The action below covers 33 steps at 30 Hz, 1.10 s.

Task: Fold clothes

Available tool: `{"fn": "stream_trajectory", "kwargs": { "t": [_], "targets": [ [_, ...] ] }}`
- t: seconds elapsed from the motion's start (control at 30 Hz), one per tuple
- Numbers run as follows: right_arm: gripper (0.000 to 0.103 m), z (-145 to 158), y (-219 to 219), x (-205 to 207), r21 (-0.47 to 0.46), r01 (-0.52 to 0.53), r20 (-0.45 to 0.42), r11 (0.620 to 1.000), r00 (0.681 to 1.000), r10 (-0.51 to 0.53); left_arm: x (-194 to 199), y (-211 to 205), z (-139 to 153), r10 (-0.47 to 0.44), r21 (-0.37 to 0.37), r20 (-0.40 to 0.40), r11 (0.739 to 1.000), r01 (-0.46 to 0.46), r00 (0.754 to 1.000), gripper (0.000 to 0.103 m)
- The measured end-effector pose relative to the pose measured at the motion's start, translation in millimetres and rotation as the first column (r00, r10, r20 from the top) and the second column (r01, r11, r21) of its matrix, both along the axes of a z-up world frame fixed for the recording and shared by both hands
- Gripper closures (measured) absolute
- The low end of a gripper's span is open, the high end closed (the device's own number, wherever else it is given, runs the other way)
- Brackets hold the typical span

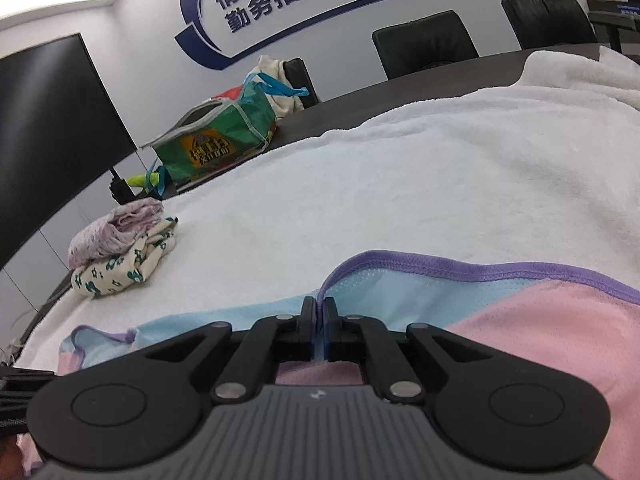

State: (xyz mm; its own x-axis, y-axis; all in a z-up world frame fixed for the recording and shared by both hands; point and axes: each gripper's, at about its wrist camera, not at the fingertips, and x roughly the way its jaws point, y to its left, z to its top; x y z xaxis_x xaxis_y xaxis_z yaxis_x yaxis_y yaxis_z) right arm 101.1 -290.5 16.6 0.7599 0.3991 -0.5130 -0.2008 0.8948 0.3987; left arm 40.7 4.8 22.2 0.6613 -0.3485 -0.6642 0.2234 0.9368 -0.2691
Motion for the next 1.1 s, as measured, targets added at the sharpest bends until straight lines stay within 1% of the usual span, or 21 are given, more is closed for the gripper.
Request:
{"fn": "stream_trajectory", "kwargs": {
  "t": [0.03,0.07,0.1,0.13,0.17,0.2,0.23,0.27,0.3,0.4,0.43,0.53,0.67,0.73,0.83,0.87,0.9,0.97,1.0,1.03,1.1],
  "targets": [
    [0.1,0,0,0,0.0,0.002,0.0,1.0,1.0,-0.002,9,4,2,0.03,-0.038,-0.023,0.999,-0.031,0.999,0.067],
    [0.1,0,-1,0,0.001,0.005,0.0,1.0,1.0,-0.005,17,8,3,0.053,-0.073,-0.033,0.996,-0.055,0.998,0.062],
    [0.1,0,-1,-1,0.001,0.007,0.0,1.0,1.0,-0.007,25,11,4,0.064,-0.103,-0.041,0.992,-0.068,0.997,0.061],
    [0.1,0,-2,-1,0.002,0.01,0.0,1.0,1.0,-0.01,35,14,2,0.077,-0.128,-0.071,0.988,-0.086,0.994,0.061],
    [0.1,0,-2,-1,0.007,0.014,0.001,1.0,1.0,-0.014,47,16,-2,0.095,-0.157,-0.124,0.981,-0.114,0.988,0.063],
    [0.1,0,-3,-1,0.011,0.016,0.001,1.0,1.0,-0.016,55,18,-4,0.103,-0.184,-0.144,0.974,-0.129,0.984,0.064],
    [0.1,-1,-3,-1,0.013,0.016,0.001,1.0,1.0,-0.016,61,19,-6,0.109,-0.211,-0.155,0.967,-0.141,0.982,0.071],
    [0.1,-1,-3,-1,0.012,0.015,0.001,1.0,1.0,-0.015,66,19,-7,0.109,-0.217,-0.156,0.966,-0.142,0.982,0.096],
    [0.1,-1,-3,-1,0.011,0.015,0.0,1.0,1.0,-0.015,70,16,-8,0.103,-0.203,-0.154,0.97,-0.134,0.983,0.103],
    [0.1,-1,-3,-1,0.009,0.015,0.001,1.0,1.0,-0.015,71,13,-7,0.137,-0.165,-0.085,0.975,-0.15,0.987,0.103],
    [0.1,-1,-4,-1,0.009,0.015,0.002,1.0,1.0,-0.015,70,14,-8,0.143,-0.167,-0.073,0.974,-0.153,0.987,0.103],
    [0.1,-1,-4,-1,0.009,0.017,0.006,1.0,1.0,-0.017,67,22,-12,0.177,-0.212,-0.042,0.96,-0.182,0.983,0.103],
    [0.1,2,-6,-5,0.014,0.043,0.04,0.999,0.998,-0.043,59,26,-17,0.157,-0.156,-0.029,0.975,-0.16,0.987,0.102],
    [0.1,4,-10,-10,0.031,0.076,0.085,0.997,0.993,-0.078,55,29,-21,0.157,-0.148,-0.028,0.976,-0.16,0.987,0.103],
    [0.1,6,-11,-11,0.053,0.077,0.113,0.996,0.99,-0.083,52,32,-21,0.166,-0.149,-0.021,0.975,-0.168,0.986,0.103],
    [0.1,10,-13,-18,0.044,0.065,0.11,0.997,0.991,-0.07,51,33,-19,0.173,-0.151,-0.021,0.973,-0.174,0.985,0.102],
    [0.097,14,-15,-24,0.035,0.053,0.107,0.998,0.993,-0.057,50,34,-17,0.18,-0.154,-0.021,0.971,-0.181,0.983,0.1],
    [0.082,22,-19,-36,0.018,0.029,0.101,0.999,0.994,-0.031,43,36,-8,0.181,-0.149,-0.038,0.971,-0.185,0.983,0.092],
    [0.073,26,-21,-43,0.009,0.017,0.098,1.0,0.995,-0.018,36,36,0,0.169,-0.143,-0.04,0.974,-0.173,0.985,0.092],
    [0.072,30,-22,-49,0.001,0.005,0.095,1.0,0.996,-0.005,22,35,9,0.133,-0.141,-0.02,0.981,-0.134,0.991,0.091],
    [0.072,38,-26,-61,-0.016,-0.019,0.087,1.0,0.996,0.021,-11,32,27,0.04,-0.131,0.036,0.991,-0.034,0.999,0.077]
  ]
}}
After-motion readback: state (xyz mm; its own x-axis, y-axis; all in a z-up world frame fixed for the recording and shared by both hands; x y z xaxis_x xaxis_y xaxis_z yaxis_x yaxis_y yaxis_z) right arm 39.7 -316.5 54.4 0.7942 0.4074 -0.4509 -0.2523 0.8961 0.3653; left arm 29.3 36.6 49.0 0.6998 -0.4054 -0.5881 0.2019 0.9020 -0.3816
